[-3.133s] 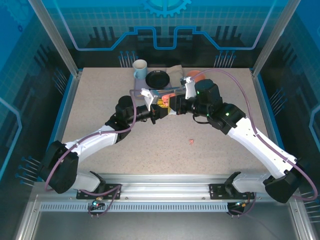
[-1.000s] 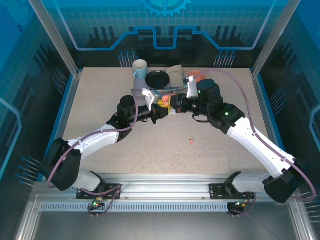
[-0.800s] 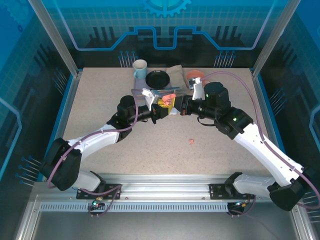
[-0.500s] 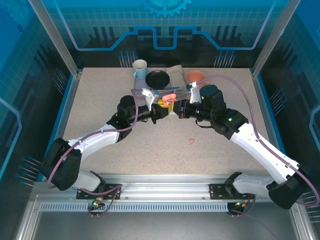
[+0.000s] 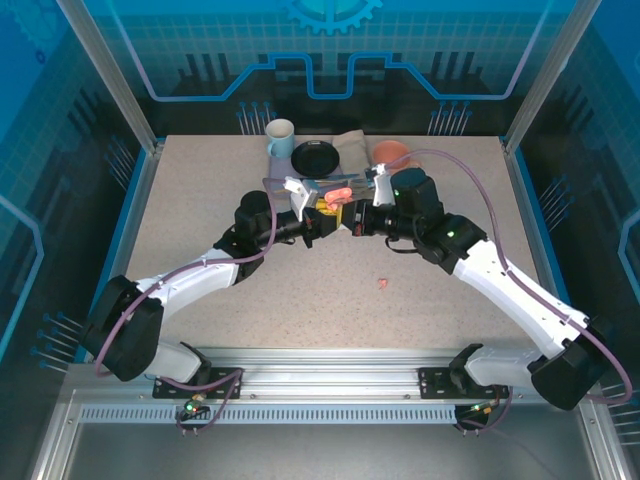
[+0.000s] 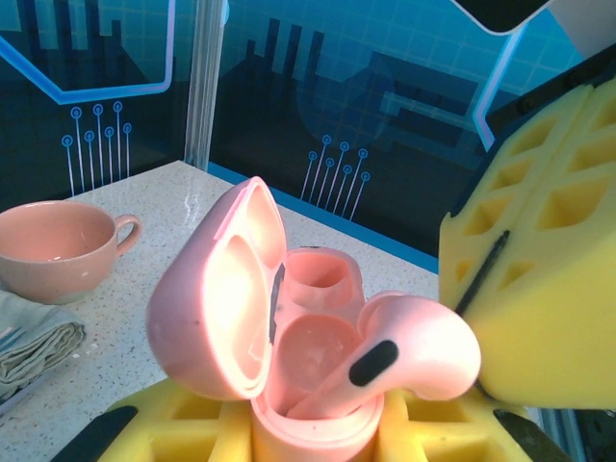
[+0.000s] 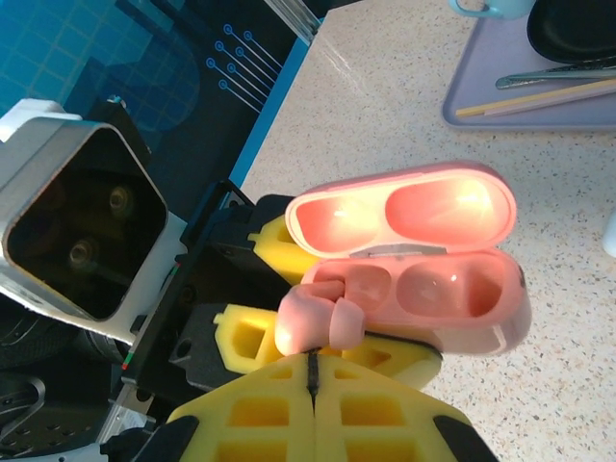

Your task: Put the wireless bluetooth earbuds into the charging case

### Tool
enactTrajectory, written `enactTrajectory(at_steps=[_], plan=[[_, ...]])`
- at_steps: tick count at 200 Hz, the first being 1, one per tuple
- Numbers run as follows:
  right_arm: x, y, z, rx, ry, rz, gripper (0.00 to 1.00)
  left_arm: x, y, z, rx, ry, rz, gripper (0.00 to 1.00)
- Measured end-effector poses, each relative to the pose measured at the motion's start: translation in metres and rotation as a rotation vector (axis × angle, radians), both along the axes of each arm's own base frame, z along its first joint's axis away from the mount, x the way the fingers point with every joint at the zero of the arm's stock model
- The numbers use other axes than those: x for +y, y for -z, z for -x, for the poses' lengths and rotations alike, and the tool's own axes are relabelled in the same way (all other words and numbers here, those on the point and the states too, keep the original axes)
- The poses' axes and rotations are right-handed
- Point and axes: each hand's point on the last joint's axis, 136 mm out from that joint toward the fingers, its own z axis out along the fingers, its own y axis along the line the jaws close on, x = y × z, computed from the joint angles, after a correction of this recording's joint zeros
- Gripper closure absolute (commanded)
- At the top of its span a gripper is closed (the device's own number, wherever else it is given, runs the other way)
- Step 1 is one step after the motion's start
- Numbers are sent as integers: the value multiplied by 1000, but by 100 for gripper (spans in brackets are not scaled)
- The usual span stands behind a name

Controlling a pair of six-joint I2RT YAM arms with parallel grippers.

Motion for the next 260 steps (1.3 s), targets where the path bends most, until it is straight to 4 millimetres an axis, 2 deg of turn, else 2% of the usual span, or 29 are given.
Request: enactTrajectory(at_steps=[80,146,207,260], plan=[[5,-10,-8,-15,1,-9,100,0,0,0,-1,0,1,100],[-5,-29,-6,-56,23,-23,99,0,1,0,-10,2,-9,100],[7,-8,-21,-13,18,11,100,1,2,3,-11,9,-22,100],[10,-8,-20,-18,-8,16,100,1,4,4,-2,13,-27,100]])
